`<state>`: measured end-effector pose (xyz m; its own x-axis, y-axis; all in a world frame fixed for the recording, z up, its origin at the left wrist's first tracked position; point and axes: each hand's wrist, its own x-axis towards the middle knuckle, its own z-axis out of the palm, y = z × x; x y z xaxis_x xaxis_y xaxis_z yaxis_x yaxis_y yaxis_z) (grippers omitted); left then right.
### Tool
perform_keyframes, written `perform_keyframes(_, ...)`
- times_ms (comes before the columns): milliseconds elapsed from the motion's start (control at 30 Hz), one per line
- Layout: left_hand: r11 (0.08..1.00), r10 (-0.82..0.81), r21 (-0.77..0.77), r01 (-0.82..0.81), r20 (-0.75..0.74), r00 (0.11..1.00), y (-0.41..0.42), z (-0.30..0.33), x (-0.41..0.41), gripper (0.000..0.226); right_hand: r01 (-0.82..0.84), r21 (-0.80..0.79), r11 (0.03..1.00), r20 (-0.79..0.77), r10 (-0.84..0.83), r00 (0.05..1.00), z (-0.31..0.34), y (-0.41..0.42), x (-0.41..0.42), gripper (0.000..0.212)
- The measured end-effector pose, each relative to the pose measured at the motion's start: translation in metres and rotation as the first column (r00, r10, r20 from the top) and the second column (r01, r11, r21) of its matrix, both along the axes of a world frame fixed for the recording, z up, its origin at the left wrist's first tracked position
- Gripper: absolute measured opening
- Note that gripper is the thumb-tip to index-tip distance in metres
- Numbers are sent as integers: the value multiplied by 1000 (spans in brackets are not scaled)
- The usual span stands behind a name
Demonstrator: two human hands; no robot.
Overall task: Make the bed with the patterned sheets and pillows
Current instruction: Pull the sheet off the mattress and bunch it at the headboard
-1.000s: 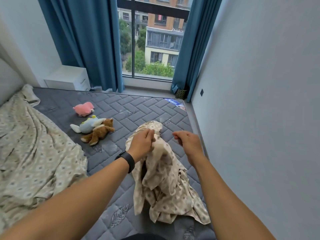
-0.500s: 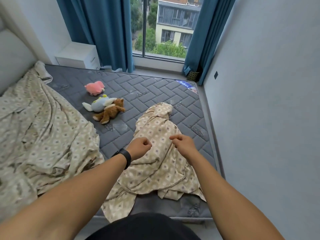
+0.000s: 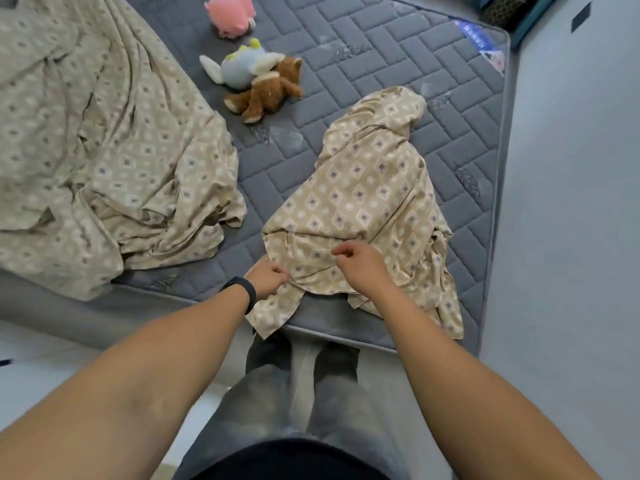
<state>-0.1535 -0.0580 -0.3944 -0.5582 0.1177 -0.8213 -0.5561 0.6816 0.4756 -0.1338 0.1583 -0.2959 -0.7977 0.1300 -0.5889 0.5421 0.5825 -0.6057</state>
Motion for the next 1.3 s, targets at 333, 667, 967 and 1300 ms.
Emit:
perform_keyframes(333, 905, 412, 41, -423, 163, 896, -11, -169, -21, 15, -42, 58, 997, 193, 30, 981, -121, -47, -8, 27)
perform_keyframes(667, 619, 684, 147, -772, 382, 621, 2, -167, -82, 9, 6, 124, 992, 222, -34, 975, -134, -33, 2, 24)
perform_keyframes(967, 547, 424, 653, -524, 324, 846, 59, 62, -72, 17, -42, 161, 986, -40, 49, 998, -39, -11, -16, 72)
perform_keyframes(1300, 848, 275, 528, 51, -521, 808, 82, 210, -70, 30, 456, 162, 875, -477, -335, 812, 65, 80, -35, 43)
